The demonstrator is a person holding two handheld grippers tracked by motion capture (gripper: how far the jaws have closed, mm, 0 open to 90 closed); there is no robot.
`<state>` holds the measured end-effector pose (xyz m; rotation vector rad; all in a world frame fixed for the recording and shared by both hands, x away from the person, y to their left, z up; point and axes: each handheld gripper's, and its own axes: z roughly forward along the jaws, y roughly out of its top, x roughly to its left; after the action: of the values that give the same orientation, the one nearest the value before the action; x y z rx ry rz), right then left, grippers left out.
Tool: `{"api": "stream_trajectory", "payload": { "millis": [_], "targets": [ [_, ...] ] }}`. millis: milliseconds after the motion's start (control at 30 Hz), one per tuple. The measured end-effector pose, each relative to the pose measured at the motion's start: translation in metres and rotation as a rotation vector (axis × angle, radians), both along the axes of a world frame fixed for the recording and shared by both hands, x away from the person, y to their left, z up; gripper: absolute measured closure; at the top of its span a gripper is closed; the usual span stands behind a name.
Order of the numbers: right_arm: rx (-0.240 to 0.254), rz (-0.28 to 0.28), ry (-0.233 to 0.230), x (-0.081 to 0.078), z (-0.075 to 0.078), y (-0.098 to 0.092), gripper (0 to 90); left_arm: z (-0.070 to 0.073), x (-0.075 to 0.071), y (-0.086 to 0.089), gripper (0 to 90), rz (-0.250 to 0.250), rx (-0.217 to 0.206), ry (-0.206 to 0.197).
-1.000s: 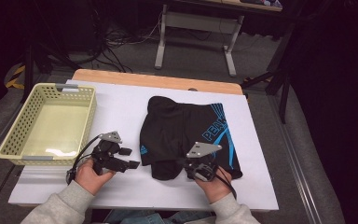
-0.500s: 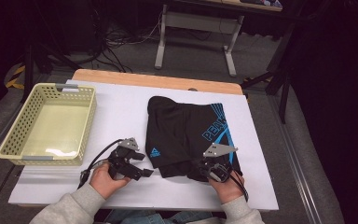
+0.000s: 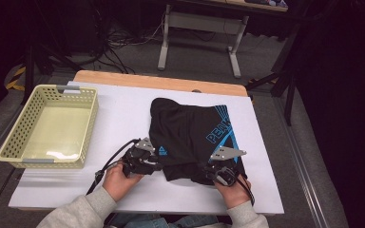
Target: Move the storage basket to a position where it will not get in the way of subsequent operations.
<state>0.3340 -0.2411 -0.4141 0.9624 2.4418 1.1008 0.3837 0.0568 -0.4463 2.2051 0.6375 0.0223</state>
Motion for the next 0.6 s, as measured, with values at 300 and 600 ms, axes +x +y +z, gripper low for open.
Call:
{"api": "stream_trajectory", "payload": {
  "millis": [300,600],
  "targets": [
    [0.028,0.033,-0.02,-0.004,0.006,0.005,87.6,0.023,-0.007,0.02,84.9,0.001,-0.001,-0.09],
    [0.072,0.116,-0.05,-0.009,0.018,0.023,88.4,0.043,-0.02,0.049,84.8,0.03,0.049,-0.141]
  ]
}}
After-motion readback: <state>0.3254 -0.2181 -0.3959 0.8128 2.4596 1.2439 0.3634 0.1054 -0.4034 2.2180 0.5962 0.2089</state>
